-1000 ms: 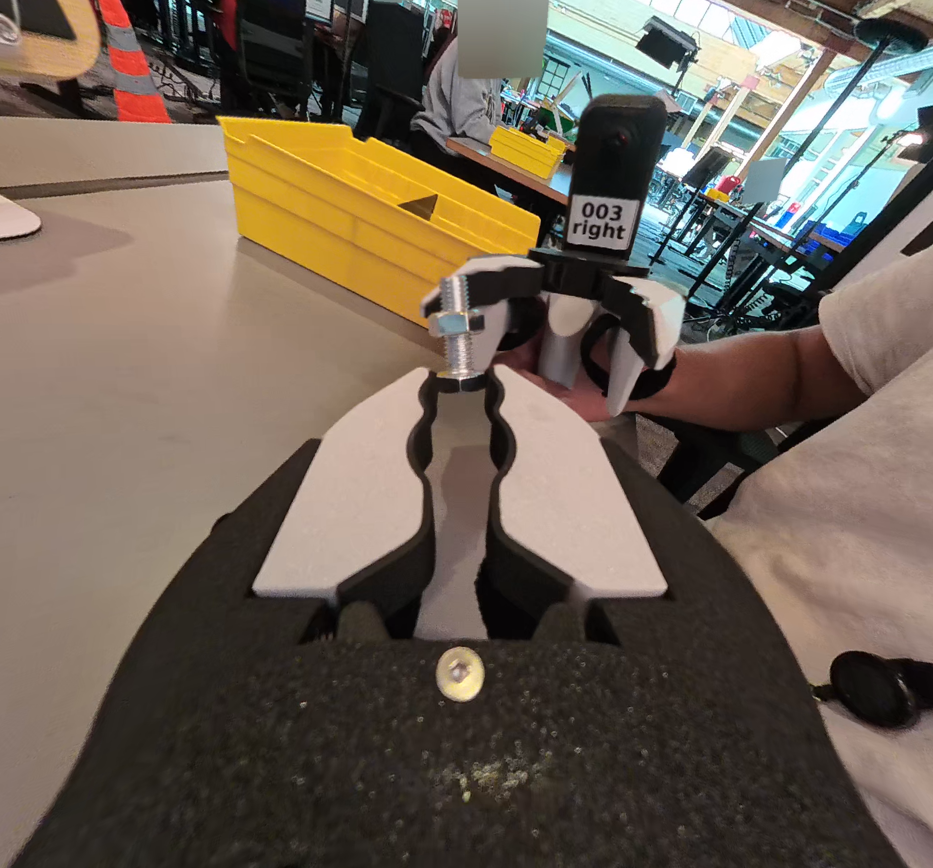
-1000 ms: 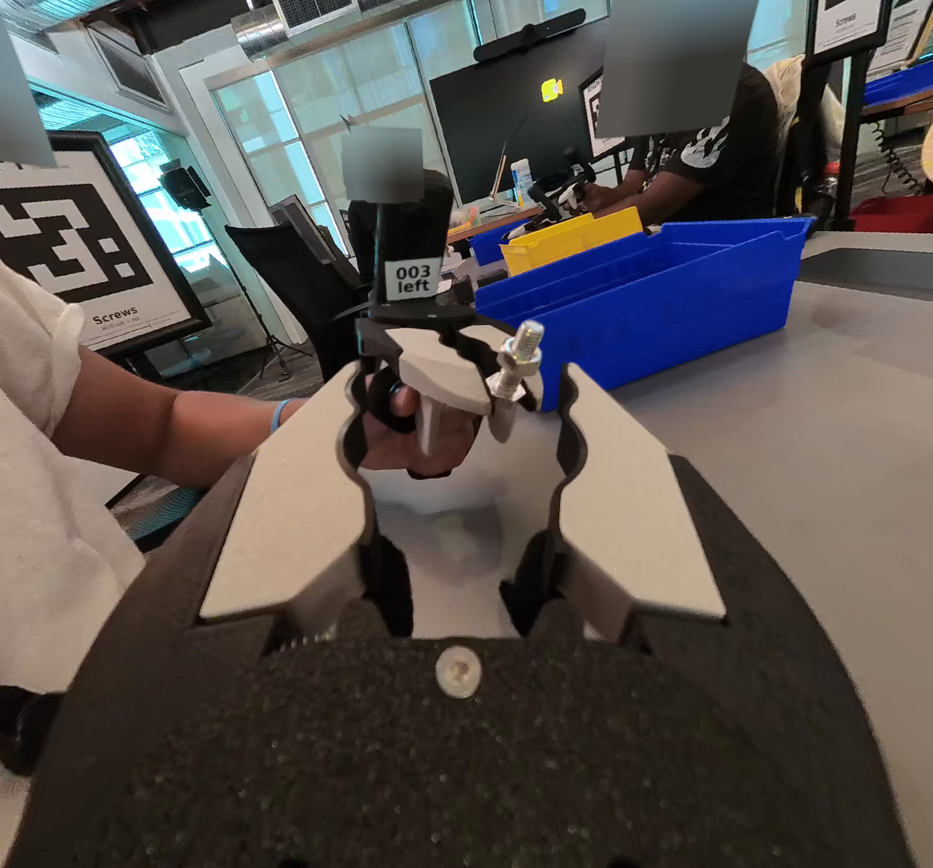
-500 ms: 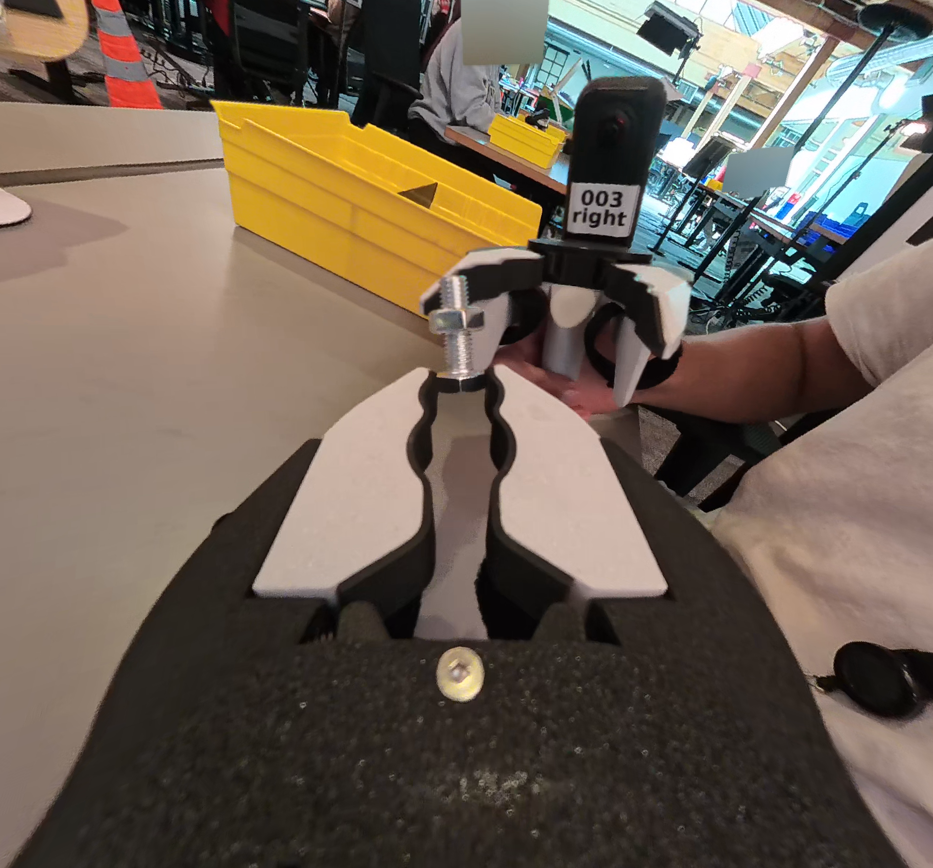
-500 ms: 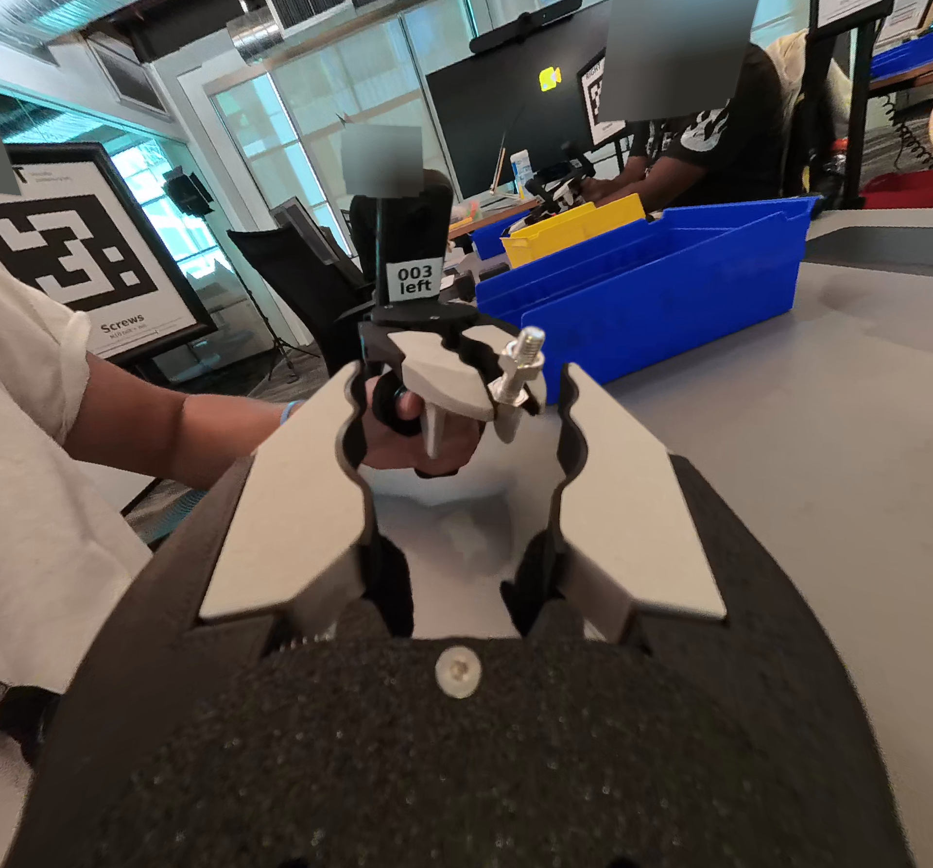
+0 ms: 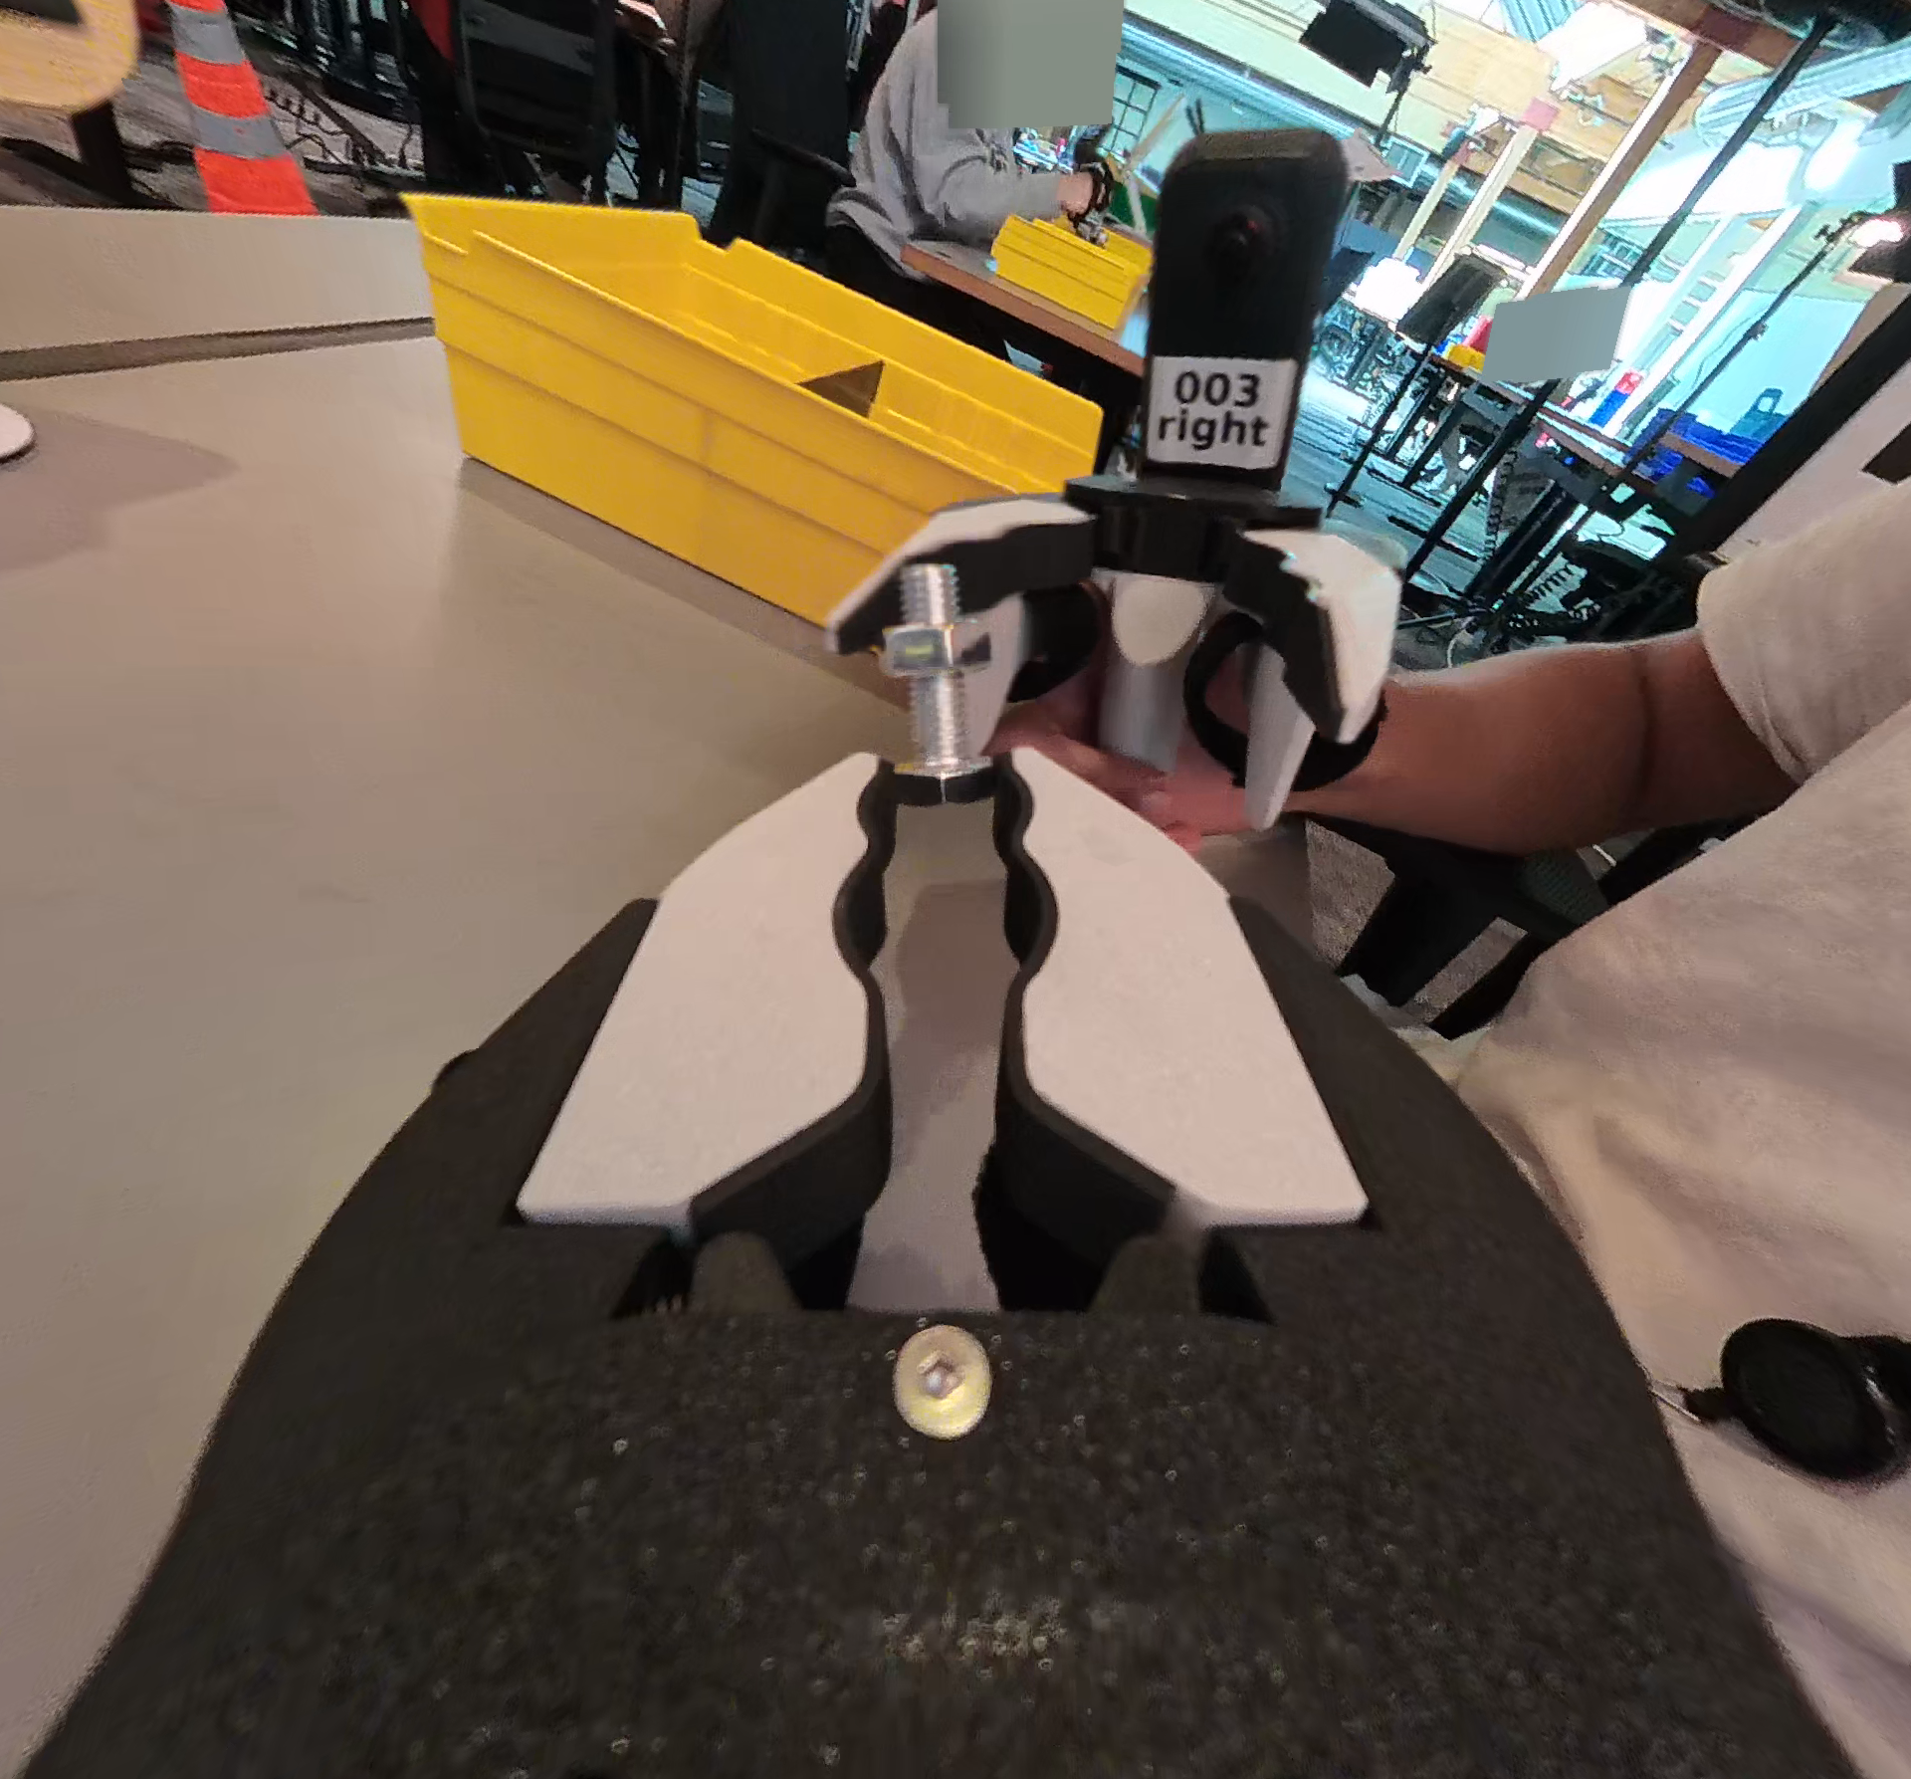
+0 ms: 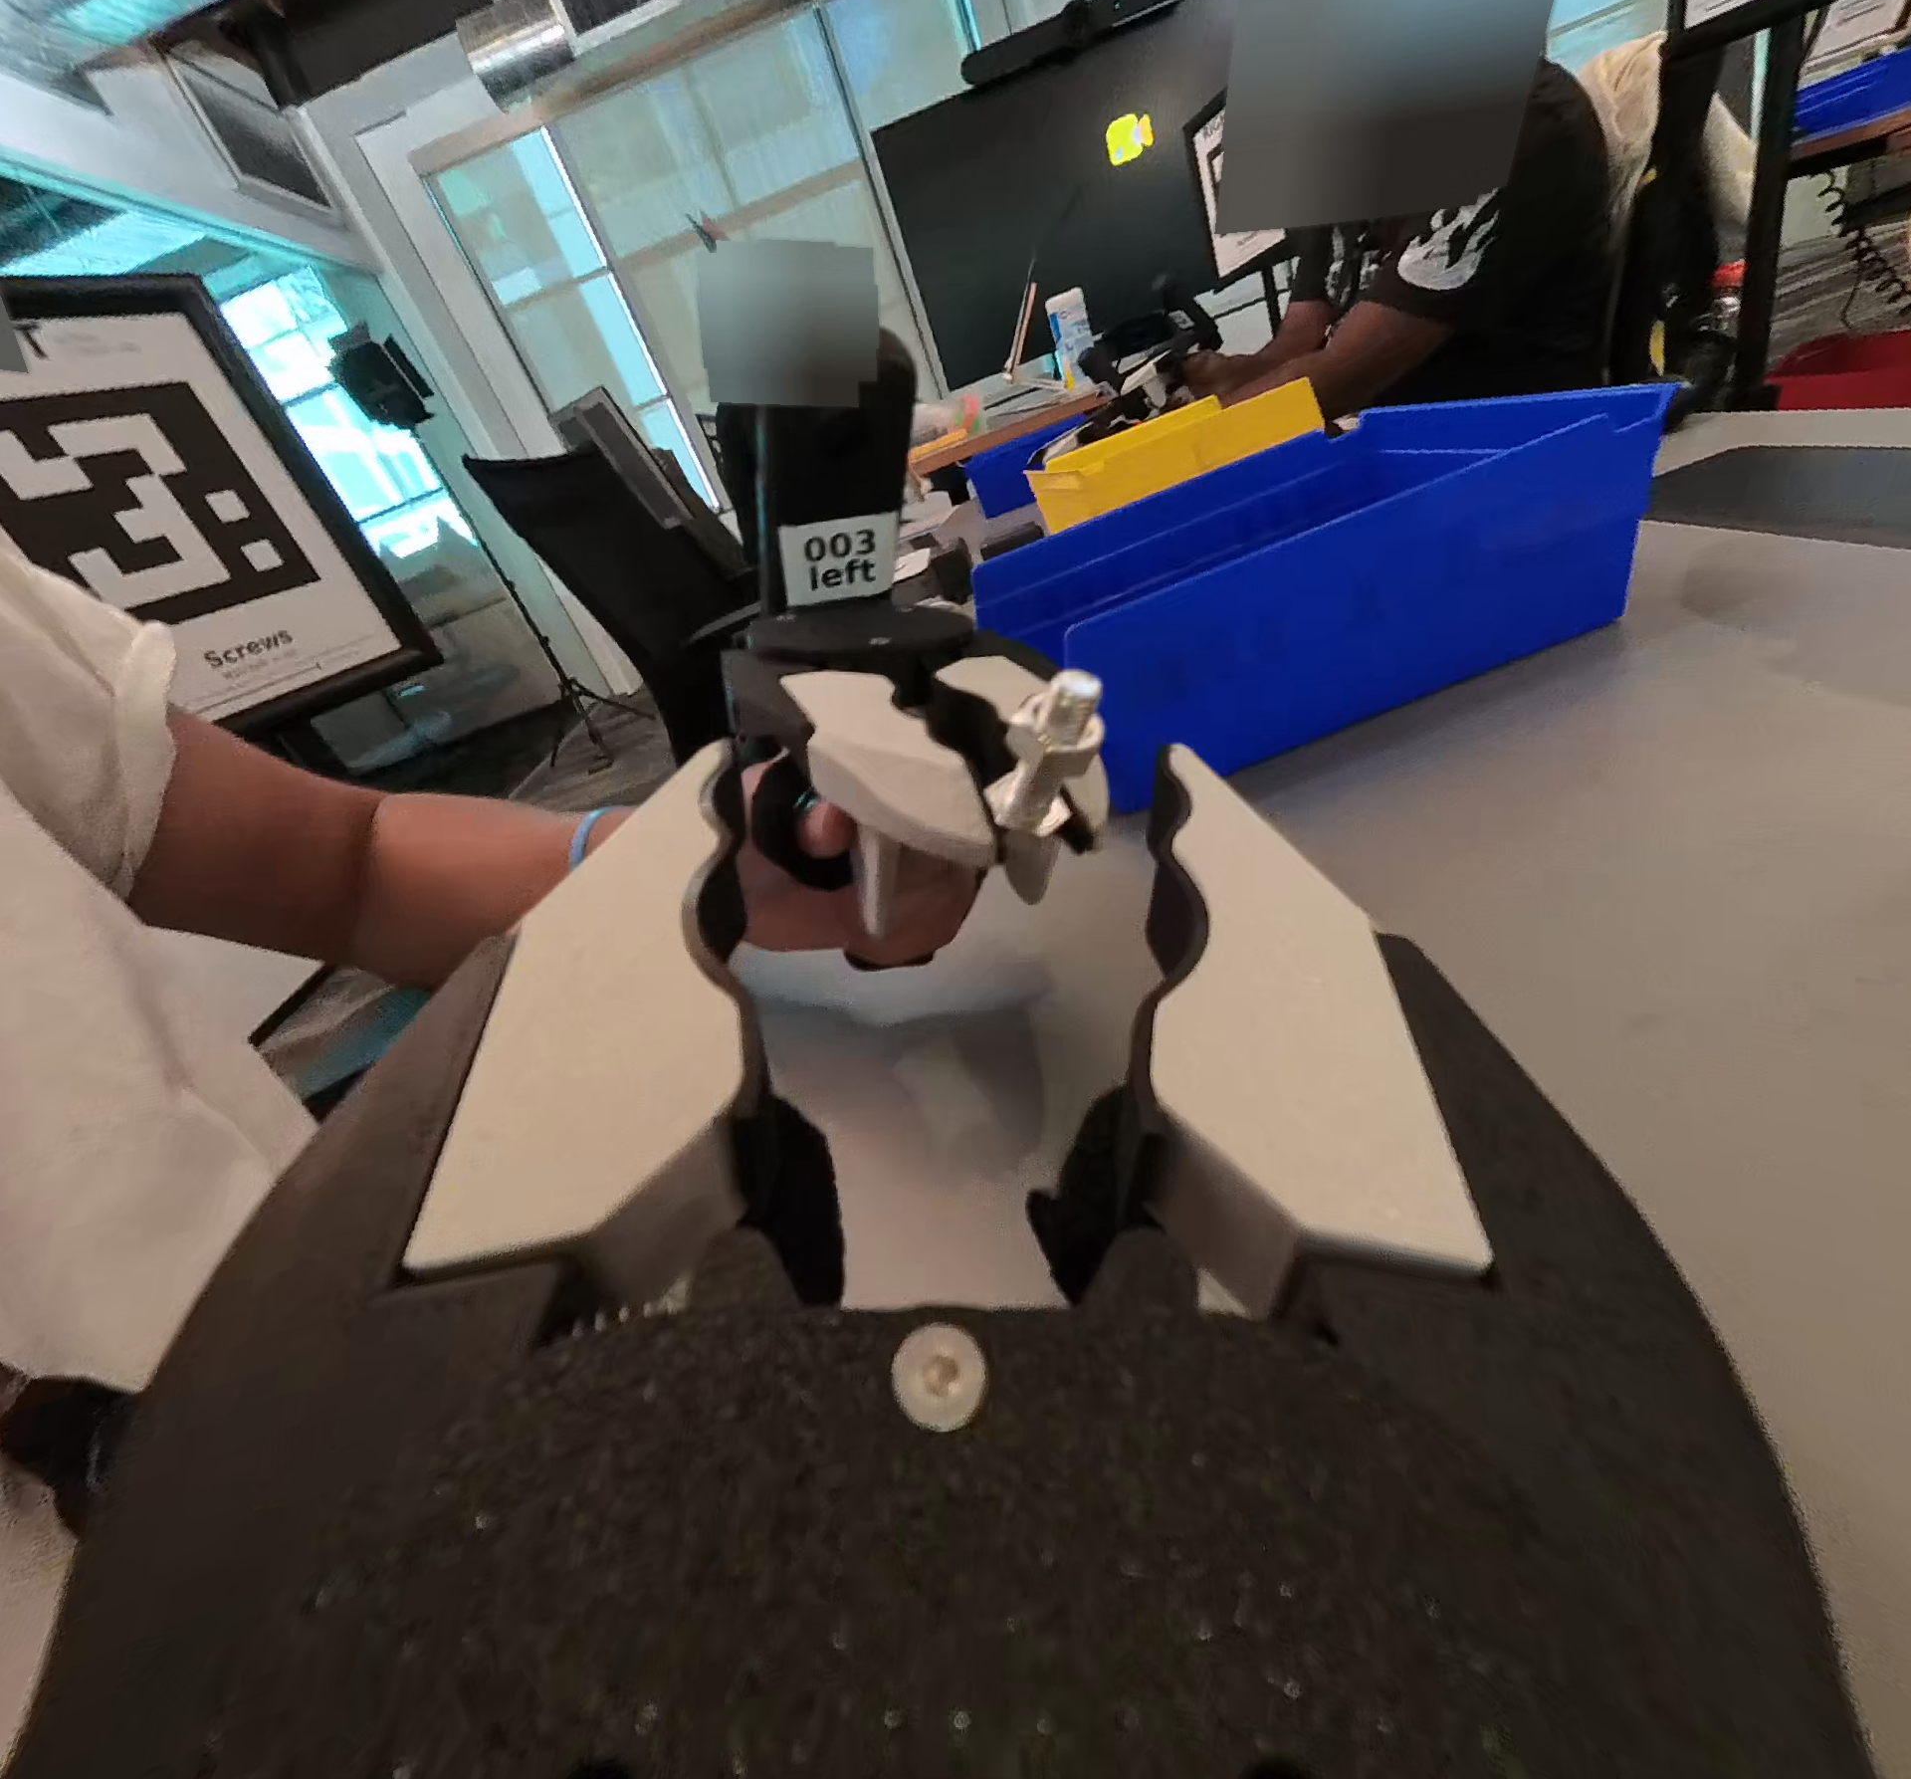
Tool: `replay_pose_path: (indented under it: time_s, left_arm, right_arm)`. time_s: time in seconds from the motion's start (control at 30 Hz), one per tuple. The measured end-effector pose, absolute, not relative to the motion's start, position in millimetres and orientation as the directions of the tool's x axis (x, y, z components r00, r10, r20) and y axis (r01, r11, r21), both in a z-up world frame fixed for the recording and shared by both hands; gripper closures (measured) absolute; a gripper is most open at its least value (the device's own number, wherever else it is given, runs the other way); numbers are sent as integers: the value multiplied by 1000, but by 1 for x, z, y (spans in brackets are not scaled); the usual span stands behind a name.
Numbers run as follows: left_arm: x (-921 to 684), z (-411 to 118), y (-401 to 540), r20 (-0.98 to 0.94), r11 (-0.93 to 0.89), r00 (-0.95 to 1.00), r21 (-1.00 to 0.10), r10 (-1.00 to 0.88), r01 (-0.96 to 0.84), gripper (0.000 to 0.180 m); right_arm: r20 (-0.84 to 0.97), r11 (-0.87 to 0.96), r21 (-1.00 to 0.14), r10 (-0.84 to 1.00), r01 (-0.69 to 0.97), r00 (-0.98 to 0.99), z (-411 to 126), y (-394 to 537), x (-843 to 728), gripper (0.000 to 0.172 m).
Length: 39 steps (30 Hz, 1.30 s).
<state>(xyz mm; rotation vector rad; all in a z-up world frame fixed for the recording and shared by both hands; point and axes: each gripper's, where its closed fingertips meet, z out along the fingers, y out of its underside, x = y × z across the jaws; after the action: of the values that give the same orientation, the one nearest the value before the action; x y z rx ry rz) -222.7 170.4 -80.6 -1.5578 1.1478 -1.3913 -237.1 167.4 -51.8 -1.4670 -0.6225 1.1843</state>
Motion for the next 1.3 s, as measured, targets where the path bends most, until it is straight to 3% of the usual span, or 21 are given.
replay_pose_path:
  time_s: [0.27,0.47,1.3]
  left_arm:
    - [-212,-83,156,329,-319,-39,-933,-943,-166,163]
    - [-222,-78,170,358,-354,-11,-927,-934,-123,163]
    - [-213,-86,156,335,-320,-56,-928,-940,-190,163]
  right_arm:
    - [-351,-295,-927,899,-229,263,-45,162,-263,89]
    - [-323,-245,-938,877,-247,357,-44,170,-239,93]
    - [-321,-265,-939,906,-221,278,-44,167,-264,87]
